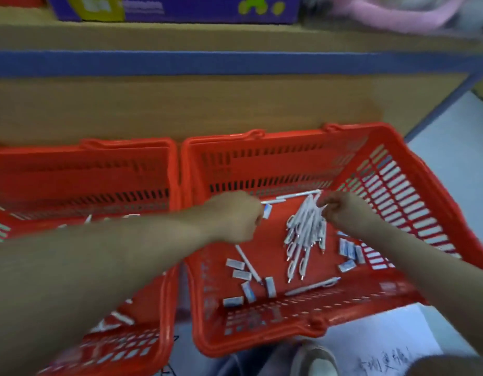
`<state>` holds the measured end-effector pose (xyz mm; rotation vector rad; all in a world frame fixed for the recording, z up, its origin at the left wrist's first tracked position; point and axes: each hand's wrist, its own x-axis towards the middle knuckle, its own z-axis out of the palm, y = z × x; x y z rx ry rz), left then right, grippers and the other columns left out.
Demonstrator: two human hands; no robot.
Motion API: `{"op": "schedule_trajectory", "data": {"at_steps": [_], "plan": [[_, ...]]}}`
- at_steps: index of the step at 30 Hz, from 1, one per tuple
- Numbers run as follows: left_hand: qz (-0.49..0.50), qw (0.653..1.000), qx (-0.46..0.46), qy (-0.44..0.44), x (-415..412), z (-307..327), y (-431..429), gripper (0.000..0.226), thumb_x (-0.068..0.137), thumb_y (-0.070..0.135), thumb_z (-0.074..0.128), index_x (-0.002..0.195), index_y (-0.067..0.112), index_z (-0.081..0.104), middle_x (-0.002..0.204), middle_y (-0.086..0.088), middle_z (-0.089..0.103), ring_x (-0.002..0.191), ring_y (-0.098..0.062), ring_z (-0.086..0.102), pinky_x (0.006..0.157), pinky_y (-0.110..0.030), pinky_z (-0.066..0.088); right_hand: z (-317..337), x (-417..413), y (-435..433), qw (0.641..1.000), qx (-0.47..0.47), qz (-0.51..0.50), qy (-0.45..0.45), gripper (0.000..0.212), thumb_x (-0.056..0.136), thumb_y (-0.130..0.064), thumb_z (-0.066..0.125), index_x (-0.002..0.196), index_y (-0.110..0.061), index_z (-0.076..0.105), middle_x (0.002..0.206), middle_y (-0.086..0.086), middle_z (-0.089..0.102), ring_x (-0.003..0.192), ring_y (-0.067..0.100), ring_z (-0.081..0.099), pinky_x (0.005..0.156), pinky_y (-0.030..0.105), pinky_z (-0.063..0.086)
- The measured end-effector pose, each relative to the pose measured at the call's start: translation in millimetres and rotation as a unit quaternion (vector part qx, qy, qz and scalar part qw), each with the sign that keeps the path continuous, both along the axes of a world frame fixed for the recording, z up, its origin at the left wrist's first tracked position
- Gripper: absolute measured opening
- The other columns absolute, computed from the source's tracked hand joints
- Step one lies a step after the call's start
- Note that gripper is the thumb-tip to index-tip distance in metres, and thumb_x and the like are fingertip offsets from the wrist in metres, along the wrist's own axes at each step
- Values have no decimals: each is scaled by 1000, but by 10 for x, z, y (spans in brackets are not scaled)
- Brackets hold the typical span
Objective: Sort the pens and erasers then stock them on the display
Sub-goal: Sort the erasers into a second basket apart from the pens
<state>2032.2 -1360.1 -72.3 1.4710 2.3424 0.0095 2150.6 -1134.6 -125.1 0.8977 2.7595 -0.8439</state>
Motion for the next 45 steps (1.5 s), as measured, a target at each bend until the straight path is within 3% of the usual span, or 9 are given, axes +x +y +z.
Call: {"op": "schedule_trajectory", "data": {"at_steps": [7, 10, 13, 20, 26, 32, 35, 40, 45], "plan": [[-106, 962, -252, -20, 321, -859, 240, 29, 88, 5, 52, 115, 7, 61, 122, -13, 61, 112, -31, 58, 88, -38, 48, -612, -69, 133, 977, -58, 65, -197, 33, 85, -11, 60, 118, -14, 58, 88, 4, 61, 89, 20, 62, 63, 18, 42], [-86, 950, -299, -17, 314, -1051, 249, 33, 94, 8, 44, 124, 7, 57, 132, -13, 55, 120, -32, 53, 94, -43, 45, -703, -54, 10, 949, 61, 213, -222, 48, 85, -10, 55, 131, -22, 53, 122, 7, 61, 114, 23, 58, 83, 22, 43], [-13, 961, -276, -24, 306, -1239, 310, 36, 98, 16, 34, 128, 11, 53, 134, -12, 53, 121, -31, 51, 98, -42, 44, -728, -52, -6, 925, 145, 277, -215, 46, 86, -8, 51, 128, -28, 54, 127, 5, 56, 119, 24, 54, 92, 30, 44], [-30, 977, -207, 31, 330, -1343, 354, 33, 96, 16, 38, 126, 17, 52, 127, -11, 53, 120, -31, 49, 90, -41, 45, -758, -106, 55, 885, 228, 355, -197, 30, 90, -11, 51, 118, -20, 58, 115, 5, 51, 114, 26, 51, 82, 36, 48], [144, 981, -18, -126, 538, -1340, 660, 22, 90, 16, 49, 109, 5, 47, 108, -21, 63, 101, -39, 60, 76, -40, 46, -689, -343, 204, 949, 158, 272, -35, 28, 99, -32, 32, 108, -16, 52, 104, 10, 56, 101, 32, 52, 80, 44, 47], [176, 978, -51, -99, 766, -1462, 867, 32, 86, 19, 62, 113, 7, 53, 115, -16, 64, 107, -34, 61, 86, -38, 49, -205, -419, 318, 971, -72, -46, 224, 13, 102, -20, 39, 104, -10, 45, 65, -3, 52, 53, 15, 56, 55, 37, 44], [173, 980, -67, -76, 686, -1423, 843, 29, 83, 14, 61, 112, 7, 59, 116, -16, 63, 107, -33, 61, 86, -37, 49, -133, -392, 359, 908, -256, -210, 256, 13, 102, -26, 40, 100, -13, 43, 62, 3, 43, 33, 9, 46, 34, 27, 42], [133, 984, -80, -89, 420, -1116, 694, 33, 87, 28, 58, 112, 7, 57, 122, -16, 58, 112, -33, 56, 87, -37, 47, 12, -385, 321, 844, -429, -261, 189, 16, 96, -12, 48, 85, -7, 60, 63, 4, 41, 48, 13, 35, 39, 18, 29], [133, 985, 18, -111, 48, -264, 434, 31, 97, 30, 41, 101, 4, 56, 107, -20, 62, 102, -33, 58, 71, -31, 38, 439, -453, 137, 675, -663, -204, 252, 18, 93, -24, 48, 82, -17, 60, 60, -2, 44, 47, 7, 40, 42, 16, 35]]}}
